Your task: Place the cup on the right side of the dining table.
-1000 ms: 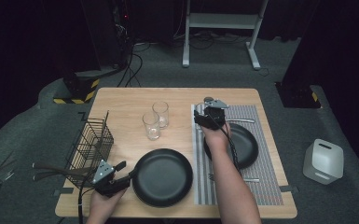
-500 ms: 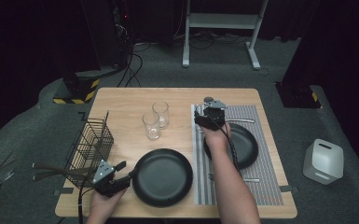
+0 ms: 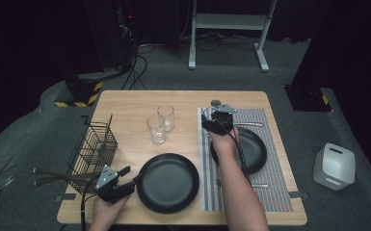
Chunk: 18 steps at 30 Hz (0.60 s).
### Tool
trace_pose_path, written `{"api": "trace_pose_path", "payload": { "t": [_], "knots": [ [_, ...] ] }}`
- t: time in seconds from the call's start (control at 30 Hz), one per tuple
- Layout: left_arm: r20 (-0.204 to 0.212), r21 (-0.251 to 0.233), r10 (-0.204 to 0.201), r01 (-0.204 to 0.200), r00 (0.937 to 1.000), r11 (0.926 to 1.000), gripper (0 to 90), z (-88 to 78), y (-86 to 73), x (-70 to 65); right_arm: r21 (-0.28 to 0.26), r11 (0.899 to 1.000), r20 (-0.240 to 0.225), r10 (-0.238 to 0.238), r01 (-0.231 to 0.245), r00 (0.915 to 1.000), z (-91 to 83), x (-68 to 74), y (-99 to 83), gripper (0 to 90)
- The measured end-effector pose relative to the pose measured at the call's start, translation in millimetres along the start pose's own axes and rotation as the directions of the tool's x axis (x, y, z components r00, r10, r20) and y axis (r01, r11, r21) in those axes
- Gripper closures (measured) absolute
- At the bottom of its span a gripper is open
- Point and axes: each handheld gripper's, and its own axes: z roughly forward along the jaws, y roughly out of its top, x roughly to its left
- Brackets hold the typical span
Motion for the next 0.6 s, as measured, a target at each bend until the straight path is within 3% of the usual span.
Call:
{"api": "trace_pose_path", "payload": {
  "t": [0.6],
  "knots": [
    [-0.002,0.001,0.004,-0.004,1.0,1.0,39.5,0.3,0.0,-0.4,0.005,1.0,-0.002,-0.008,0.008,1.0,-1.9,0.1,-1.4,27.8]
  ]
}}
